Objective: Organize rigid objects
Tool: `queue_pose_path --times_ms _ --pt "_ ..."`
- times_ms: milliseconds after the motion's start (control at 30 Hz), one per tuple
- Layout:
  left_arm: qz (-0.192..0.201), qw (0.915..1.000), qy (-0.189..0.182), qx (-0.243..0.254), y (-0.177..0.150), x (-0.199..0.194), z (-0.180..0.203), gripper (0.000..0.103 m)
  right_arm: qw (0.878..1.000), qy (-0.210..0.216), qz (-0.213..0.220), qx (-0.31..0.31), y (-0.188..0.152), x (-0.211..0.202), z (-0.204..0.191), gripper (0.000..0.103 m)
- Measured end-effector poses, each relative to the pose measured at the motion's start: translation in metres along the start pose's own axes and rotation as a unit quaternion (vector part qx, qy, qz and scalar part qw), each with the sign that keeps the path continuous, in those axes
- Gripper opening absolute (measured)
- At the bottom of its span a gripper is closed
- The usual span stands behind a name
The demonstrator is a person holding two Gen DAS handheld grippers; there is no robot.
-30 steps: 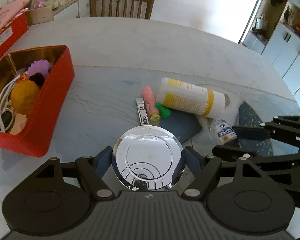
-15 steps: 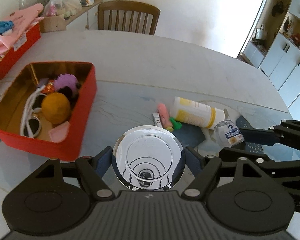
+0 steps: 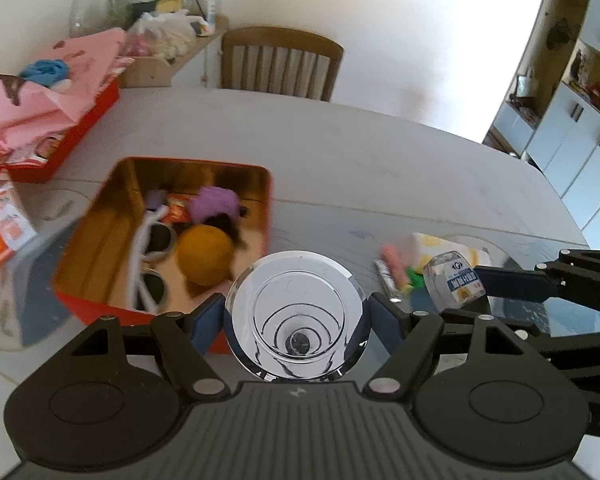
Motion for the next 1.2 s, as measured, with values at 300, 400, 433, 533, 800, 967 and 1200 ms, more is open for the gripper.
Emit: queue_pose_path --times_ms 300,400,433,533,800,967,1200 --pt "0.009 0.9998 0.012 -0.009 0.009 -0.013 -0.057 0.078 1.0 0.005 0.002 -0.01 0.024 0.024 -0.044 0.038" --pt "0.011 0.9997 0.017 -0.01 0.012 -0.013 -0.075 0.078 1.0 0.006 -0.001 -0.013 0.028 0.035 -0.055 0.038" --pt "0.011 0.9997 0.018 -0.011 0.013 -0.013 -0.081 0.078 1.0 0.007 -0.003 -0.013 0.029 0.039 -0.059 0.038" --pt "0.011 0.9996 0.024 -0.011 0.018 -0.009 -0.098 0.078 1.0 0.005 -0.009 -0.013 0.032 0.051 -0.067 0.038" --pt "0.004 0.9994 0.029 -0.017 0.039 0.014 -0.134 0.078 0.999 -0.001 -0.035 -0.015 0.037 0.086 -0.083 0.038" --pt "0.0 0.9996 0.025 -0.016 0.054 0.035 -0.146 0.078 0.998 -0.003 -0.059 -0.021 0.036 0.109 -0.089 0.038" --pt "-0.006 0.9998 0.02 -0.007 0.068 0.065 -0.153 0.078 0.995 0.004 -0.097 -0.001 0.032 0.135 -0.088 0.038"
Point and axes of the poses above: each gripper's, at about its wrist camera, not at the fingertips, and x roughly the way its jaws point, z to its right, y to its top, the point moved 8 cm from there along x, roughly the way its jaws point, and after that the axes turned 6 degrees about -y, right-handed, at the moved point
